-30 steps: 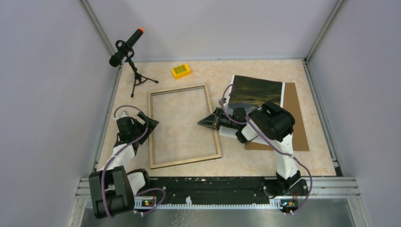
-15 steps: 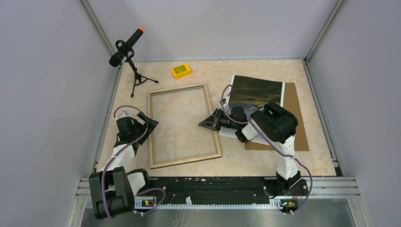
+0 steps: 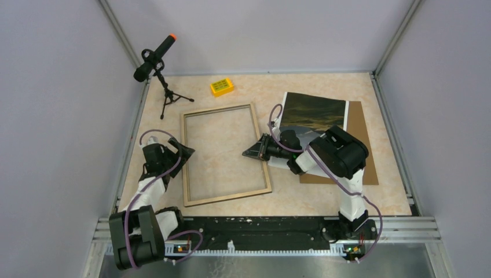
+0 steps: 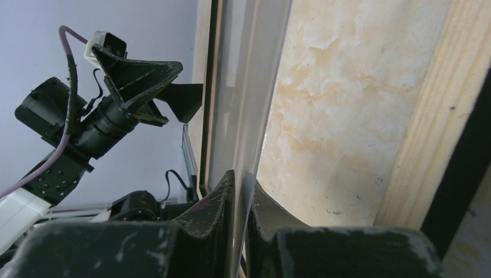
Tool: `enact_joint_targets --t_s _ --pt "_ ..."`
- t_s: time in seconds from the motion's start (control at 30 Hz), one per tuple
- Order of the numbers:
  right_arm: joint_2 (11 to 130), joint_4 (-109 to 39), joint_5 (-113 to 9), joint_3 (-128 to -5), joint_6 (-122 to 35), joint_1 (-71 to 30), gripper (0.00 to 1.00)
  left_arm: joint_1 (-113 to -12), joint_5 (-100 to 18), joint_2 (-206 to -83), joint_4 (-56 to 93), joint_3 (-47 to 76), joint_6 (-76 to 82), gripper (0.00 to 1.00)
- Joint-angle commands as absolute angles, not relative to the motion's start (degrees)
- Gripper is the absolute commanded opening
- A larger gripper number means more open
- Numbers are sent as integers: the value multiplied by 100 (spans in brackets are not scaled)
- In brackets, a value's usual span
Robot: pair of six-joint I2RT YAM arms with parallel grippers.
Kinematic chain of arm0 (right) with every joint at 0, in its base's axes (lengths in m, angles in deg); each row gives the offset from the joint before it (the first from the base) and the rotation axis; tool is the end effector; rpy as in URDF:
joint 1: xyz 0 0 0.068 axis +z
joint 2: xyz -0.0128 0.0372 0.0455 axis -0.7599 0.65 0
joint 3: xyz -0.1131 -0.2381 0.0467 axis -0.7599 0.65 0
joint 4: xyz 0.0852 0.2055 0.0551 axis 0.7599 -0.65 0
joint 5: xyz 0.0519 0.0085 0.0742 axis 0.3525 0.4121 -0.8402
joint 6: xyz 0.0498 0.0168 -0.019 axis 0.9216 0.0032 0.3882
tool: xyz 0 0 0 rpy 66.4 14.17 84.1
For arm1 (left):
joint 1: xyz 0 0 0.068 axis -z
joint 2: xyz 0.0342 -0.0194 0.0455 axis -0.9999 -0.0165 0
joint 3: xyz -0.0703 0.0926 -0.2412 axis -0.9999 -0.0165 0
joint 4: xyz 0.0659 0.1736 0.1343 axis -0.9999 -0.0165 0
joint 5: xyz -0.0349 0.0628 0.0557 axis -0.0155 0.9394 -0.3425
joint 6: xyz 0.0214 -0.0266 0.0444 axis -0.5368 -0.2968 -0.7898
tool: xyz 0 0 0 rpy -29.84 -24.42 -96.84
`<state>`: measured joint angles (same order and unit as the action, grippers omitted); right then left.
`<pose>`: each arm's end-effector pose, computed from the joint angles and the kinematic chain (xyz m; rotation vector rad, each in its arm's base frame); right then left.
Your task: Put the photo into the frame
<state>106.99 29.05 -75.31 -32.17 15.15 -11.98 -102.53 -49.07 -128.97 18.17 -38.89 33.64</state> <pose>0.2672 0.2299 0.1296 0.0576 2.1454 1.6681 0.1715 0.0300 0.1721 -0.9317 2.0995 -0.5836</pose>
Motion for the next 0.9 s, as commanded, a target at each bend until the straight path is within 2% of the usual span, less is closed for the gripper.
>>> enact_joint_targets --t_s 0.0,0.13,0.43,0.63,0.87 --pt "10133 2462 -7357 -3294 997 -1052 12 -10224 -5162 -12885 1730 -4008 3536 98" --pt "9917 1825 -7248 -3397 652 -1037 19 -10224 -5171 -12935 1719 -4016 3589 98" --pt "9737 1169 -7046 -3539 311 -891 26 -10230 -5169 -12860 1670 -4080 3547 98" --pt "9355 208 -6675 -3695 -235 -789 35 -10225 -5009 -12838 1357 -3933 3446 98" --pt "9199 -607 -6377 -3969 -642 -592 38 -10224 -5023 -12798 1248 -3902 3475 98"
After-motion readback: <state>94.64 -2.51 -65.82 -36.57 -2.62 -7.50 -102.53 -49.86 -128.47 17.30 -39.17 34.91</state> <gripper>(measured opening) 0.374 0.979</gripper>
